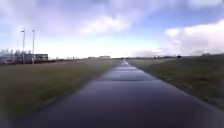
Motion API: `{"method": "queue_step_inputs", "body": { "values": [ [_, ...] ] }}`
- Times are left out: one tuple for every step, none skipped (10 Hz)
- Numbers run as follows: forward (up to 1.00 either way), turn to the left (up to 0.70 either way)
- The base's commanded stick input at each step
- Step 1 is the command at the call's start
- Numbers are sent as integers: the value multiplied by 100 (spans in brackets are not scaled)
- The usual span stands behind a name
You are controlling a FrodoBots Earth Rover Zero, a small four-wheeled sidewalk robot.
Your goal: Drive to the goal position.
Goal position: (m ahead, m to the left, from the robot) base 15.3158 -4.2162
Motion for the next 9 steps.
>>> {"method": "queue_step_inputs", "body": {
  "values": [
    [100,-26],
    [100,-36],
    [100,-35],
    [100,0],
    [100,0],
    [100,0],
    [100,-6],
    [100,-31],
    [100,-38]
  ]
}}
